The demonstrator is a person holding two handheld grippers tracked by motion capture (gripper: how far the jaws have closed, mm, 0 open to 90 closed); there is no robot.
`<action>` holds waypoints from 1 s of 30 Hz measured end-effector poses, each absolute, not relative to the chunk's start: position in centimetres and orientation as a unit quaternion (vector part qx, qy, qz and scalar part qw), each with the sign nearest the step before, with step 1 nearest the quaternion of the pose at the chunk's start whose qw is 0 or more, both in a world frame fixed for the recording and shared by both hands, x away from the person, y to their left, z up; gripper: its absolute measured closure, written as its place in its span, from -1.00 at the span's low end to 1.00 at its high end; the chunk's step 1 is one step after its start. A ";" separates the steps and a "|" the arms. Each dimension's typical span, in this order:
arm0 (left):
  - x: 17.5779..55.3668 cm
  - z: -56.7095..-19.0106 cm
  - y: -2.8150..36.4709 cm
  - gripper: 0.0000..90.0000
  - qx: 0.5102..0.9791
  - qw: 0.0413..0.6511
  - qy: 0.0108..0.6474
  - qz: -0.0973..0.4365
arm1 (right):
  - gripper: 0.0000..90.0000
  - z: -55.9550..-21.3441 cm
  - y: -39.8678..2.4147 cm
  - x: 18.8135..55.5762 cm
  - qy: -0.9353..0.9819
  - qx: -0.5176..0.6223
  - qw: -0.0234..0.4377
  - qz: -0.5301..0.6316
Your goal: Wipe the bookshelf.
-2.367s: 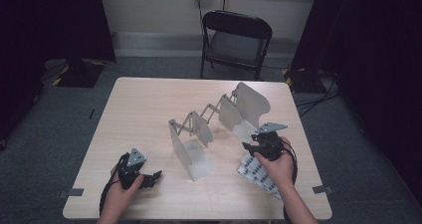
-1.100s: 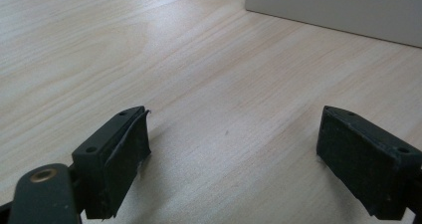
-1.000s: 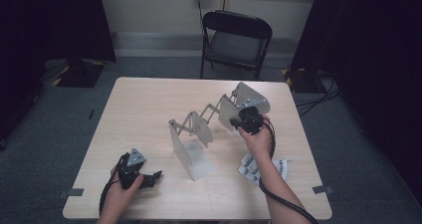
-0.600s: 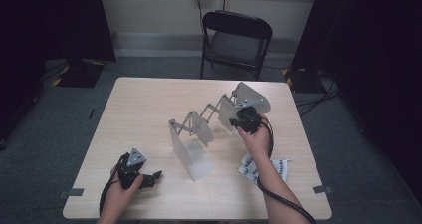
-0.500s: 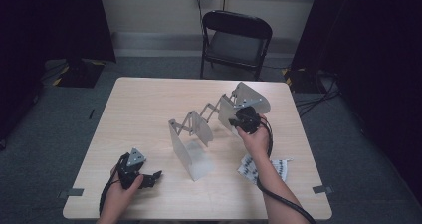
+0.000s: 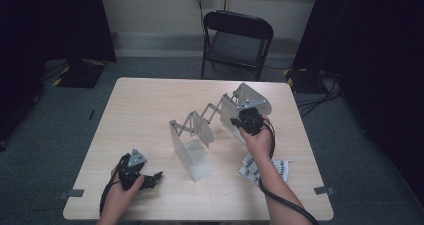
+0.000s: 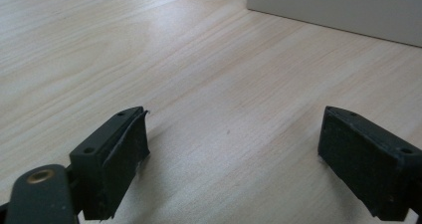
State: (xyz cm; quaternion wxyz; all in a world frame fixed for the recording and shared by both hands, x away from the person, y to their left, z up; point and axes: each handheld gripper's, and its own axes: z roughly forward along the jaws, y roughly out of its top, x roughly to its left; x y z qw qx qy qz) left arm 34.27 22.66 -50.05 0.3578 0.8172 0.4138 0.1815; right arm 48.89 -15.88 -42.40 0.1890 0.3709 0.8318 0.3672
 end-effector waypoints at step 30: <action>34.4 -50.1 23.0 -0.83 0.817 0.351 0.419 0.183 | 1.00 -40.7 -16.2 48.3 0.822 0.375 0.183 0.388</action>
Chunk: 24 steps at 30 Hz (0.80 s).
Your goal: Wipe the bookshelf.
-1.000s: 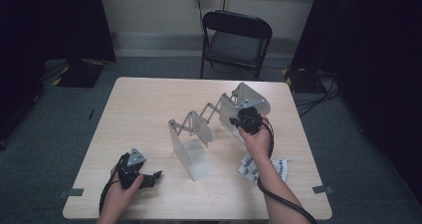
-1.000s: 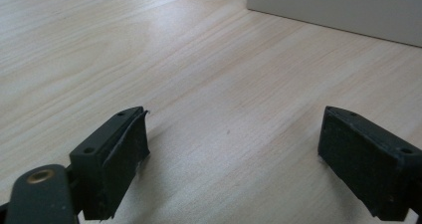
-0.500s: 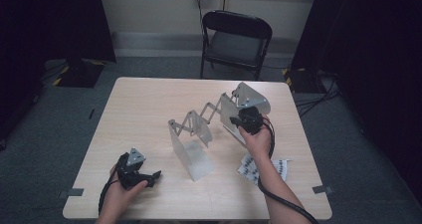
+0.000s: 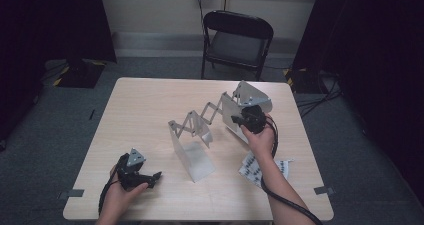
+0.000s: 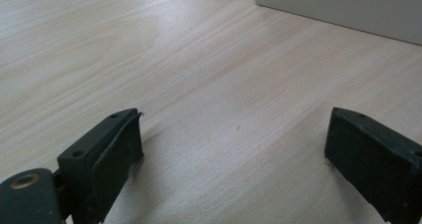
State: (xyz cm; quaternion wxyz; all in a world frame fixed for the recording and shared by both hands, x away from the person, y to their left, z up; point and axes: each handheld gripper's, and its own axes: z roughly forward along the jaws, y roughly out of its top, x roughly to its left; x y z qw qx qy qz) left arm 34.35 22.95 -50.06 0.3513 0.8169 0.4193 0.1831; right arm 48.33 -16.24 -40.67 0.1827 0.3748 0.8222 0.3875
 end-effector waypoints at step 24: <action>34.2 -49.7 23.1 -0.71 0.822 0.345 0.410 0.195 | 1.00 -40.0 -16.1 48.0 0.808 0.371 0.184 0.419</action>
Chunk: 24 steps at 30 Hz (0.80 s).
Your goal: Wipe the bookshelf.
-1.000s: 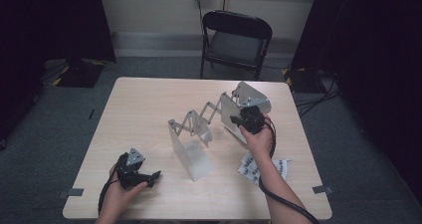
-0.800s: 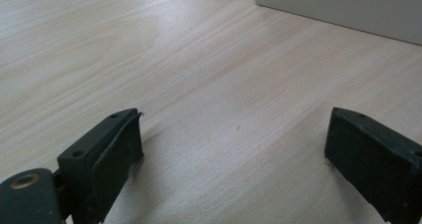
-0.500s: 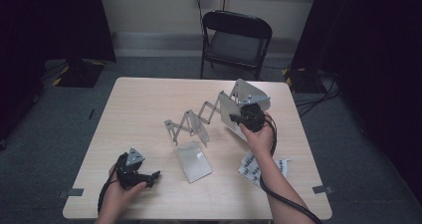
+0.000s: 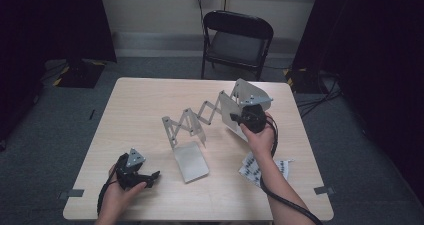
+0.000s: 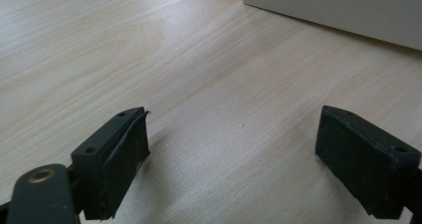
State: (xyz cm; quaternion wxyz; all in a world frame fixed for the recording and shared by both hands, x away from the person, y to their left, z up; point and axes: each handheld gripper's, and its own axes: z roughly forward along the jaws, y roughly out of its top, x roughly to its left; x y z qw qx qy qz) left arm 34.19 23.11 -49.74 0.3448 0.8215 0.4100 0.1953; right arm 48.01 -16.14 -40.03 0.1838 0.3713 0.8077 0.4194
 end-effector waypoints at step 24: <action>33.6 -48.0 23.7 -0.66 0.816 0.362 0.404 0.198 | 0.99 -38.8 -15.4 47.7 0.791 0.365 0.161 0.464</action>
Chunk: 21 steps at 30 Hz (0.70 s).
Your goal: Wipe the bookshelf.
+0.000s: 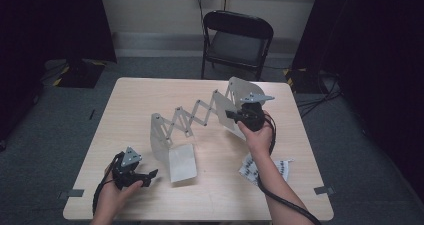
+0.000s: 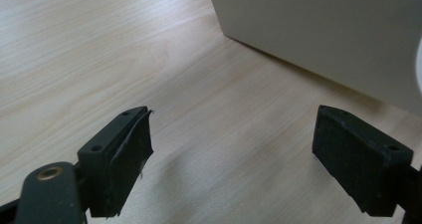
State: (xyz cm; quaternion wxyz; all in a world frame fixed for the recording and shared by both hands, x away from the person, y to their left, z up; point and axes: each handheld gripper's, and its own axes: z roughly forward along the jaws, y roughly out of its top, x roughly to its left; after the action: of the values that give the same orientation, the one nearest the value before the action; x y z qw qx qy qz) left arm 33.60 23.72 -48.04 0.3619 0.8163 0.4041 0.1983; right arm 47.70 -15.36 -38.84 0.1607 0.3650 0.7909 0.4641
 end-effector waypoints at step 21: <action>33.3 -48.0 23.5 -0.65 0.821 0.363 0.396 0.192 | 1.00 -41.6 -15.3 47.0 0.801 0.384 0.169 0.427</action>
State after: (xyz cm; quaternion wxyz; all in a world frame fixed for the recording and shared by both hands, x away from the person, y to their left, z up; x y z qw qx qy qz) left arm 33.33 23.45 -47.99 0.3632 0.8212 0.3960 0.1919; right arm 47.05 -15.33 -41.63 0.1689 0.3841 0.8012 0.4266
